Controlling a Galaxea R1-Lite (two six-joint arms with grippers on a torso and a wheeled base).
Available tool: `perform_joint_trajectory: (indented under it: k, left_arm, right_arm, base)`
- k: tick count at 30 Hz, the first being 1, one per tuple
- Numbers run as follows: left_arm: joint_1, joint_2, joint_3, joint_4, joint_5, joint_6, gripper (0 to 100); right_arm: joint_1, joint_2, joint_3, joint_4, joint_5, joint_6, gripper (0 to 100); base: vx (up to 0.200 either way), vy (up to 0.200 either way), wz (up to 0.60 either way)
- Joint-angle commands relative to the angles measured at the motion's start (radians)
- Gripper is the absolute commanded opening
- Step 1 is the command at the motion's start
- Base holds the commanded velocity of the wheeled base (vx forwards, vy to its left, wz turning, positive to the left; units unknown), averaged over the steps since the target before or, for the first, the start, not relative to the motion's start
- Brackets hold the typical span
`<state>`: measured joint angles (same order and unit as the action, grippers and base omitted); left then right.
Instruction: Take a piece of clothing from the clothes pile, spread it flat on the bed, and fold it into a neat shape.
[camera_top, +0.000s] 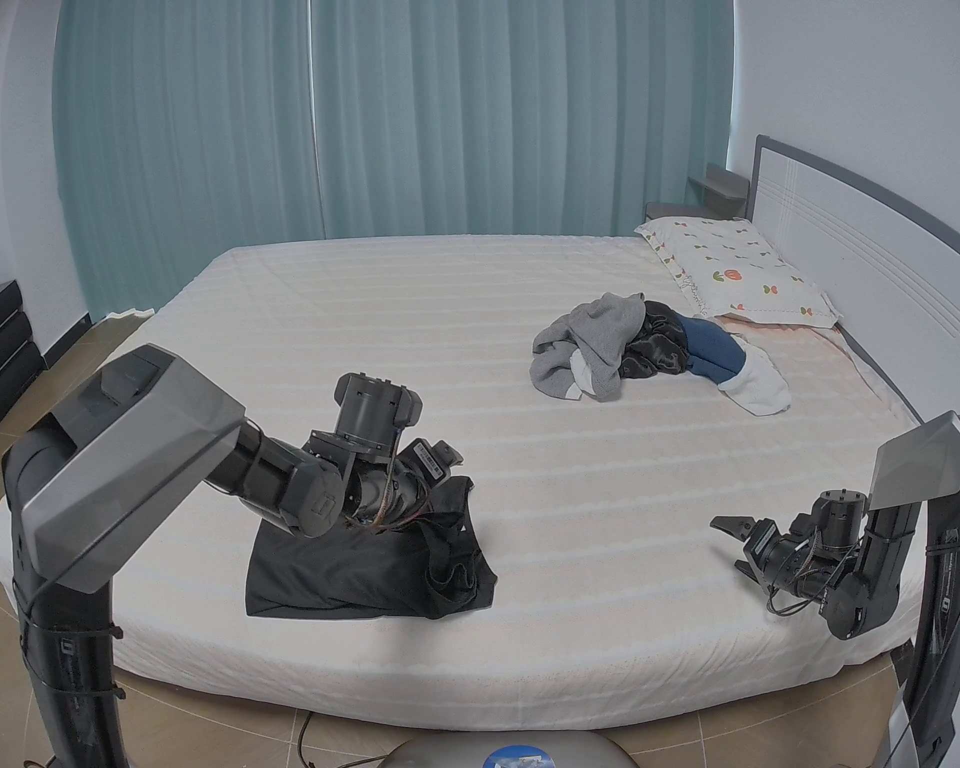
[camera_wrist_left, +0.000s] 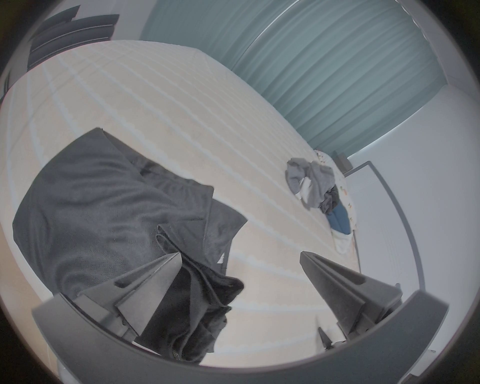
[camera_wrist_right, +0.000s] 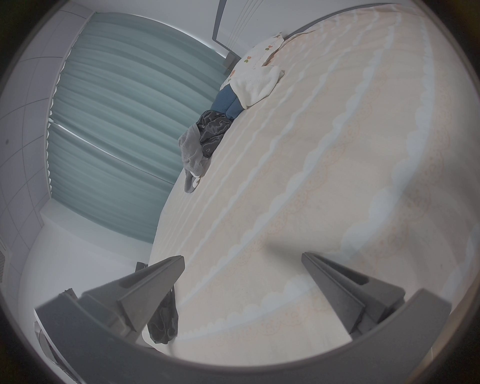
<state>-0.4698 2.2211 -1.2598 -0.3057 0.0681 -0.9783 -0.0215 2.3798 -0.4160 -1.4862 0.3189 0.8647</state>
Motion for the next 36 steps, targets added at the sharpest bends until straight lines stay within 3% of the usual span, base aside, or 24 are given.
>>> perform_joint_trajectory:
  k: [1, 4, 8, 14, 20, 23, 36]
  left_arm:
    - [0.02, -0.093, 0.045, -0.006, -0.005, -0.003, 100]
    - [0.051, -0.113, 0.094, -0.024, -0.016, -0.005, 100]
    - [0.108, -0.166, 0.224, -0.142, -0.091, -0.051, 100]
    - [0.206, -0.175, 0.365, -0.28, -0.263, -0.16, 100]
    - [0.293, -0.156, 0.453, -0.395, -0.32, -0.188, 100]
    - [0.335, -0.149, 0.477, -0.421, -0.337, -0.188, 100]
    - [0.369, -0.067, 0.485, -0.458, -0.35, -0.186, 100]
  right_arm:
    - [0.002, -0.001, 0.008, 0.0, 0.0, -0.001, 100]
    - [0.015, -0.005, 0.008, -0.003, -0.001, -0.001, 100]
    - [0.038, -0.013, 0.017, -0.022, -0.003, -0.001, 100]
    - [0.083, -0.021, 0.022, -0.023, -0.012, 0.0, 100]
    - [0.166, -0.036, 0.022, -0.022, -0.104, -0.001, 100]
    - [0.204, -0.04, 0.02, -0.022, -0.123, 0.0, 100]
    - [0.316, -0.122, -0.021, 0.023, -0.15, -0.009, 100]
  base:
    - [0.0, 0.0, 0.0]
    - [0.0, 0.0, 0.0]
    - [0.0, 0.0, 0.0]
    - [0.0, 0.133, 0.0]
    - [0.0, 0.2, 0.0]
    - [0.0, 0.2, 0.0]
    - [0.0, 0.2, 0.0]
